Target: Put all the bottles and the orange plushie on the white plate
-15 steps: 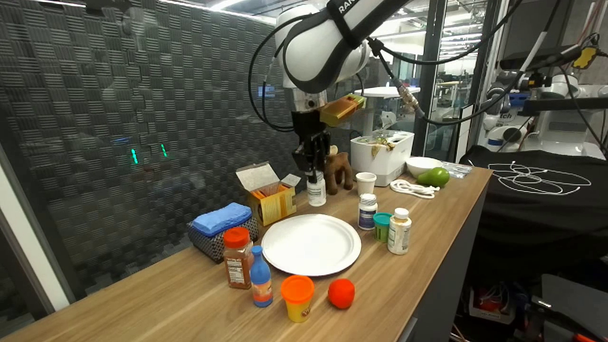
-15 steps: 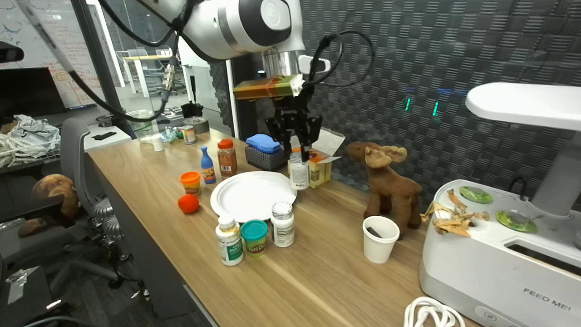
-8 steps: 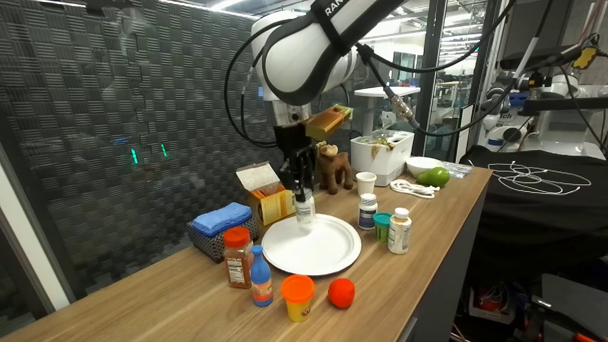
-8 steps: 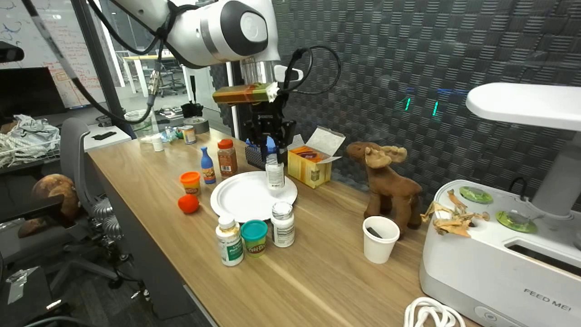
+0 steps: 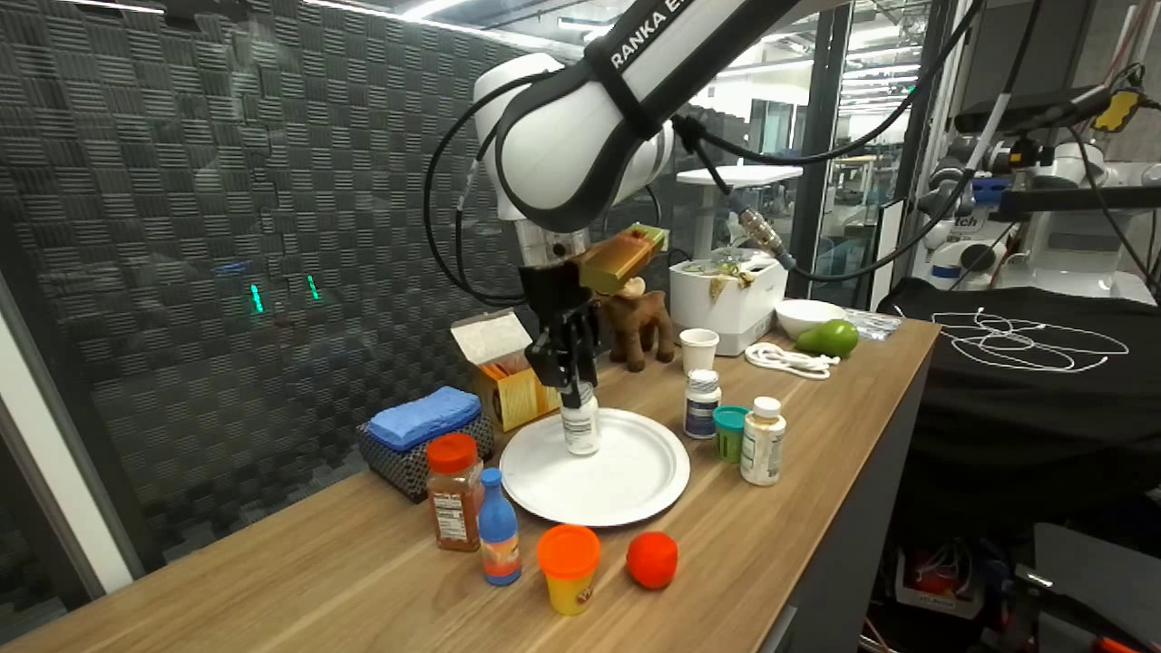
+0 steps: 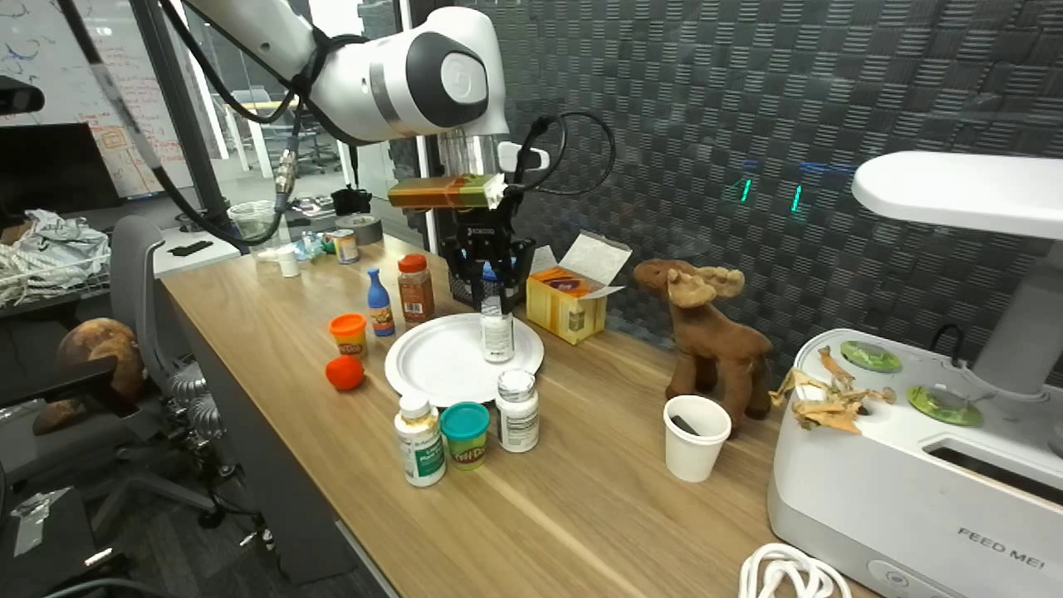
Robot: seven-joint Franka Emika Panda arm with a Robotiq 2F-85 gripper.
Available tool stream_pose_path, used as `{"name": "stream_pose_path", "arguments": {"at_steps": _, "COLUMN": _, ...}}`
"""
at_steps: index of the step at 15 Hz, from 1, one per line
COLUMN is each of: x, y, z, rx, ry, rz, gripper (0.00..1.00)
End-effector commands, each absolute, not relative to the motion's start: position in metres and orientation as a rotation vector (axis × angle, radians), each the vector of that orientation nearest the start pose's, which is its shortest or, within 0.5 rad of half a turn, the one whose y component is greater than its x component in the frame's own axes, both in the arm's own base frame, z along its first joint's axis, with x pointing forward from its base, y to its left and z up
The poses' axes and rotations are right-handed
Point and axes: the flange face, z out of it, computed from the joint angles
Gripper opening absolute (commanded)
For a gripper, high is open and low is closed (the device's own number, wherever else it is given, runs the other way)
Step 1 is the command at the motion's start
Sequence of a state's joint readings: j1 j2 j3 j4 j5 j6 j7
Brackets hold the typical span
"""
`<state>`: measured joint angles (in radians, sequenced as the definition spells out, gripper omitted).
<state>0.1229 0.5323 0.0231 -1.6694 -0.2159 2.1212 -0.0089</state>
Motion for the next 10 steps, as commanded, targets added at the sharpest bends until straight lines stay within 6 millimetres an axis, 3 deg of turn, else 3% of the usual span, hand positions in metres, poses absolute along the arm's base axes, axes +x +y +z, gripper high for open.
{"name": "stream_pose_path", "arguments": {"at_steps": 1, "x": 0.6726, "y": 0.0899, "z": 0.3, "rx": -3.265, "ry": -0.395, "rz": 0.015, "gripper": 0.19}}
{"name": "stream_pose_path", "arguments": {"at_steps": 6, "x": 0.6768, "y": 0.0933, "z": 0.3001, "rx": -3.246, "ry": -0.327, "rz": -0.057, "gripper": 0.19}}
{"name": "stream_pose_path", "arguments": {"at_steps": 7, "x": 0.6764, "y": 0.0938, "z": 0.2993, "rx": -3.245, "ry": -0.321, "rz": -0.057, "gripper": 0.34}}
{"name": "stream_pose_path", "arguments": {"at_steps": 8, "x": 0.6756, "y": 0.0941, "z": 0.2989, "rx": -3.243, "ry": -0.319, "rz": -0.058, "gripper": 0.69}}
{"name": "stream_pose_path", "arguments": {"at_steps": 10, "x": 0.6737, "y": 0.0937, "z": 0.2998, "rx": -3.239, "ry": -0.321, "rz": -0.059, "gripper": 0.77}}
